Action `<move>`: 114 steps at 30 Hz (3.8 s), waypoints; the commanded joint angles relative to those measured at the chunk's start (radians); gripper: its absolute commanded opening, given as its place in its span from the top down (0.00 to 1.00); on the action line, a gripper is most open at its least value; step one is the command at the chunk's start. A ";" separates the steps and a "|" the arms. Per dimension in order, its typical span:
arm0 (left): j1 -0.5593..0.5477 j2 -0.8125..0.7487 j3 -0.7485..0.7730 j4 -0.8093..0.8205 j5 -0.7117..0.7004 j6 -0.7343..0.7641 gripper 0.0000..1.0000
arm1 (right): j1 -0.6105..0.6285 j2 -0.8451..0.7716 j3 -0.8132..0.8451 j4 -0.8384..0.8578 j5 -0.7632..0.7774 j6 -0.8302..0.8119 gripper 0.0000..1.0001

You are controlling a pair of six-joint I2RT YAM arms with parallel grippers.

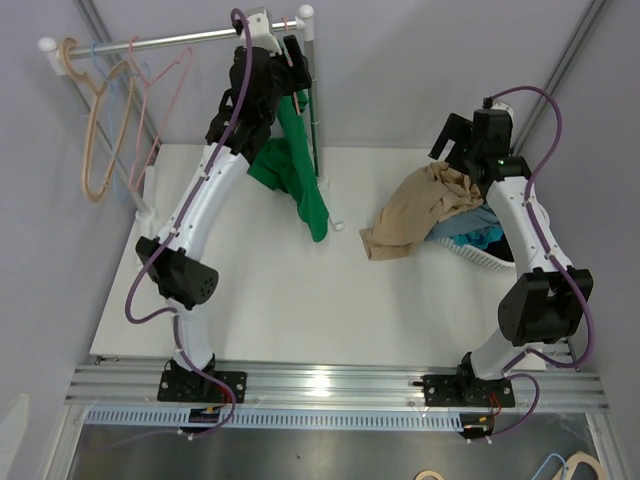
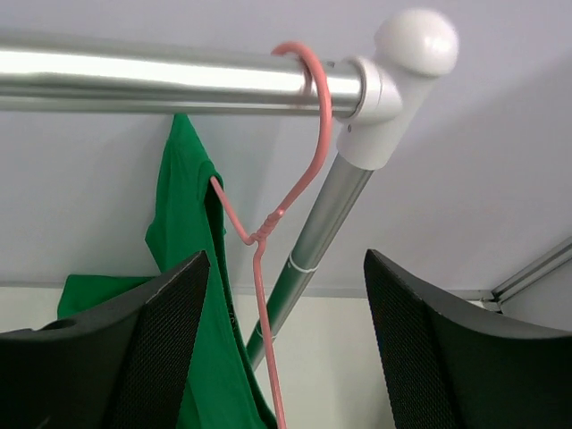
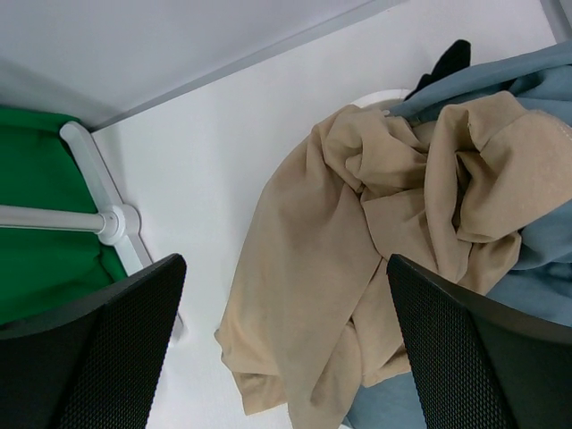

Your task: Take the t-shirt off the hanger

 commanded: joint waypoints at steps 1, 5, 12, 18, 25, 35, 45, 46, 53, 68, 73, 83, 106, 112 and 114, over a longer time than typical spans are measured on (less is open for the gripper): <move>-0.011 0.057 0.044 0.049 0.022 0.021 0.26 | -0.015 0.005 -0.005 0.038 -0.029 -0.014 0.00; -0.012 0.118 0.085 0.086 -0.008 0.056 0.31 | -0.021 0.004 -0.005 0.049 -0.048 -0.006 0.00; -0.014 0.151 0.078 0.226 -0.131 0.154 0.96 | -0.024 -0.013 -0.014 0.054 -0.057 -0.006 0.01; -0.029 0.087 0.018 0.396 -0.203 0.289 0.99 | -0.029 -0.021 -0.034 0.069 -0.075 -0.004 0.00; -0.083 0.017 0.032 0.603 -0.248 0.542 0.99 | -0.019 -0.028 -0.052 0.073 -0.089 -0.004 0.01; -0.092 -0.131 -0.060 0.421 -0.465 0.497 0.99 | -0.007 -0.084 -0.080 0.061 -0.147 -0.023 0.00; -0.172 -0.438 -0.457 0.473 -0.611 0.423 0.99 | 0.146 -0.243 -0.220 0.221 -0.424 -0.208 0.00; -0.173 -0.440 -0.456 0.462 -0.607 0.423 0.99 | 0.152 -0.243 -0.212 0.215 -0.450 -0.210 0.01; -0.230 -0.480 -0.421 0.249 -0.682 0.369 0.99 | 0.301 -0.317 -0.313 0.279 -0.690 -0.260 0.01; -0.290 -0.503 -0.433 -0.015 -0.755 0.101 0.99 | 0.720 -0.326 -0.444 0.710 -0.780 -0.213 0.01; -0.299 -0.500 -0.415 -0.133 -0.743 -0.008 0.99 | 0.774 -0.220 -0.397 0.747 -0.786 -0.181 0.16; -0.241 -0.372 -0.283 -0.102 -0.696 0.062 0.99 | 0.991 -0.392 -0.483 0.522 -0.627 -0.230 1.00; -0.488 -0.852 -0.560 -0.818 -0.252 -0.298 0.99 | 0.757 -0.101 -0.407 0.687 -0.566 -0.129 1.00; -0.500 -1.078 -0.707 -0.966 -0.310 -0.358 0.99 | 0.703 -0.087 -0.399 0.680 -0.542 -0.115 1.00; -0.500 -1.138 -0.738 -0.943 -0.375 -0.341 0.99 | 0.679 -0.122 -0.397 0.673 -0.514 -0.115 1.00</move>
